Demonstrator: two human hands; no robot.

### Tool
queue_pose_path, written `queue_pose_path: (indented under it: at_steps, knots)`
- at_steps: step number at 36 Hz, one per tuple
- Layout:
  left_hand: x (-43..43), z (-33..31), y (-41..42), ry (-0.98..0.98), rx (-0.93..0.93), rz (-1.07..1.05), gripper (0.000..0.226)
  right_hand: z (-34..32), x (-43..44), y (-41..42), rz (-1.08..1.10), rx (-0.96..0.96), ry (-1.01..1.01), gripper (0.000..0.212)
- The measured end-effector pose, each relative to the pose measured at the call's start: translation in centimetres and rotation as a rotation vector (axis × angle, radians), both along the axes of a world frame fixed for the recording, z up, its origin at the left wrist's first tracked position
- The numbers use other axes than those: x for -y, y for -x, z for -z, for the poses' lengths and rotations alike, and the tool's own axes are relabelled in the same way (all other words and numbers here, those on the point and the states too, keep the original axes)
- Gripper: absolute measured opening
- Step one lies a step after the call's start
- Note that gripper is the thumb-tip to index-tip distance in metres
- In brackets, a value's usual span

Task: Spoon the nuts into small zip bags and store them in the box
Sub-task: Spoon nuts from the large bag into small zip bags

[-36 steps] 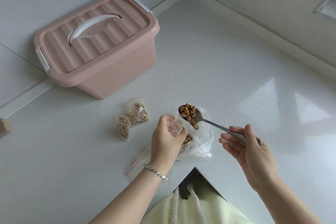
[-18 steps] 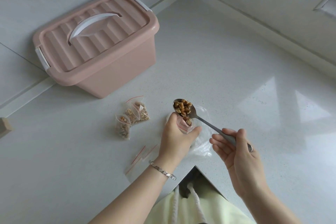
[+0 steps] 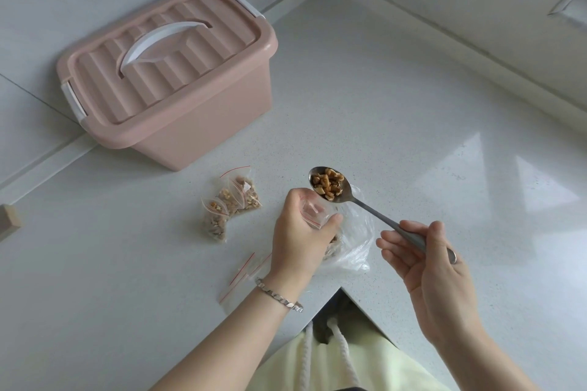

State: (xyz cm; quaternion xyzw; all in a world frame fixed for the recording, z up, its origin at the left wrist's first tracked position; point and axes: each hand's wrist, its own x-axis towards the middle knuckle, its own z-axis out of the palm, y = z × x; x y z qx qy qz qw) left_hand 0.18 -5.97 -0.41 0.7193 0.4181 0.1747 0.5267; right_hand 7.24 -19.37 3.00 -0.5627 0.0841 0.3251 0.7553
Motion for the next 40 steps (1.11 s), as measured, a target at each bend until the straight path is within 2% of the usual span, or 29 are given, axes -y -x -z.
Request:
queue_pose_path:
  at_steps: [6, 12, 16, 23, 28, 32, 36, 37, 40]
  knots:
    - [-0.2, 0.3, -0.1, -0.062, -0.018, 0.003, 0.037, -0.6, 0.0, 0.5, -0.027, 0.110, 0.033, 0.048]
    - [0.1, 0.1, -0.6, -0.032, 0.020, -0.044, 0.044, -0.6, 0.1, 1.5, -0.041, 0.308, 0.081, 0.050]
    - [0.3, -0.2, -1.0, -0.046, 0.017, -0.080, 0.041, -0.7, 0.1, 2.0, -0.035, 0.432, 0.095, 0.050]
    - [0.2, 0.0, -1.1, -0.086, 0.034, -0.072, 0.027, -0.3, 0.6, 2.3, -0.121, 0.754, 0.193, 0.039]
    - [0.1, 0.4, -0.9, -0.118, 0.049, -0.066, 0.028, 0.4, 1.1, 2.0, -0.187, 0.963, 0.234, 0.031]
    - [0.1, 0.8, -0.4, -0.204, 0.124, -0.081, 0.033, 0.2, 0.7, 1.6, -0.062, 0.901, 0.183, 0.034]
    - [0.0, 0.9, 0.6, -0.478, 0.302, -0.114, 0.031, 0.0, 0.4, 0.6, 0.046, 0.787, 0.177, 0.037]
    - [-0.1, 1.0, 0.8, -0.488, 0.324, -0.114, 0.031, 0.1, 0.5, 0.3, 0.052, 0.776, 0.186, 0.037]
    - [-0.3, 1.1, 1.0, -0.341, 0.327, -0.159, 0.030, 0.6, 0.5, -0.1, 0.028, 0.738, 0.209, 0.039]
